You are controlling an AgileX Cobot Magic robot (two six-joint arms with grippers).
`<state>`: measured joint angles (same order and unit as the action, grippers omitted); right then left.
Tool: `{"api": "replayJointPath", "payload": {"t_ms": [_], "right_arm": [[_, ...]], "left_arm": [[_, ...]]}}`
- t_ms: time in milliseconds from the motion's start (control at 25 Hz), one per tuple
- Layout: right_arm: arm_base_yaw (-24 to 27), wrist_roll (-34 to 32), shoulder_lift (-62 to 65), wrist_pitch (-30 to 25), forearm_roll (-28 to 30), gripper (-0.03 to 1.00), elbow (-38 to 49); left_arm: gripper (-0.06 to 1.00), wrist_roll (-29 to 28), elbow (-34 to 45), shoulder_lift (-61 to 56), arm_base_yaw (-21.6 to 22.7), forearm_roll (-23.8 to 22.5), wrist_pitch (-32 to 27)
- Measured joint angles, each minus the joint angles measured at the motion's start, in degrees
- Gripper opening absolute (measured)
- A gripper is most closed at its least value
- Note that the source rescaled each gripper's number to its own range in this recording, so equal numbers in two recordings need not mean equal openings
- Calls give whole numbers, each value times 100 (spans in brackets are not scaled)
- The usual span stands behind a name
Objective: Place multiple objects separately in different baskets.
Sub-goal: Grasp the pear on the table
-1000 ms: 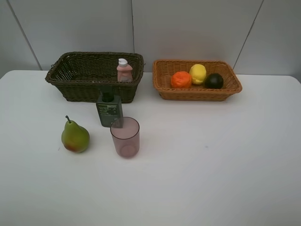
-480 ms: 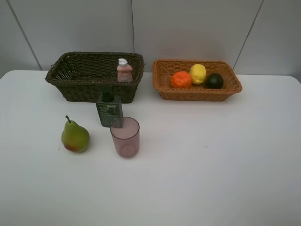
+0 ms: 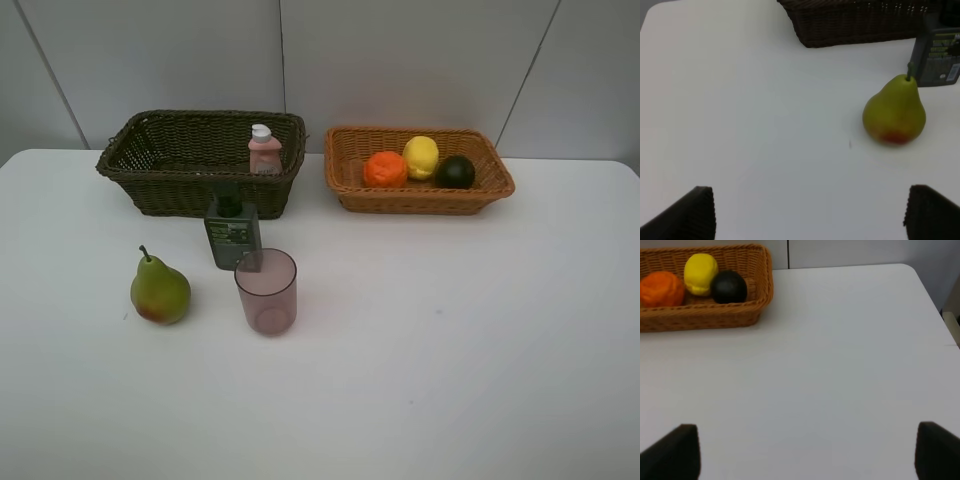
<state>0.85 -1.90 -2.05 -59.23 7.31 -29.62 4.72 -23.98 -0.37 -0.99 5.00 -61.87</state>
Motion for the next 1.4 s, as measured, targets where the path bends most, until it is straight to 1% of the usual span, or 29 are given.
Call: {"api": "replayJointPath", "payload": {"t_ms": [640, 920, 1160, 1240, 1400], "right_arm": [[0, 0, 0, 0, 0, 88, 0], [0, 0, 0, 0, 0, 88, 0], [0, 0, 0, 0, 0, 88, 0], [0, 0, 0, 0, 0, 88, 0], [0, 0, 0, 0, 0, 88, 0]], "left_arm": [[100, 0, 0, 0, 0, -1, 0], [100, 0, 0, 0, 0, -111, 0], [100, 0, 0, 0, 0, -111, 0], [100, -64, 0, 0, 0, -130, 0], [100, -386, -14, 0, 0, -266, 19]]}}
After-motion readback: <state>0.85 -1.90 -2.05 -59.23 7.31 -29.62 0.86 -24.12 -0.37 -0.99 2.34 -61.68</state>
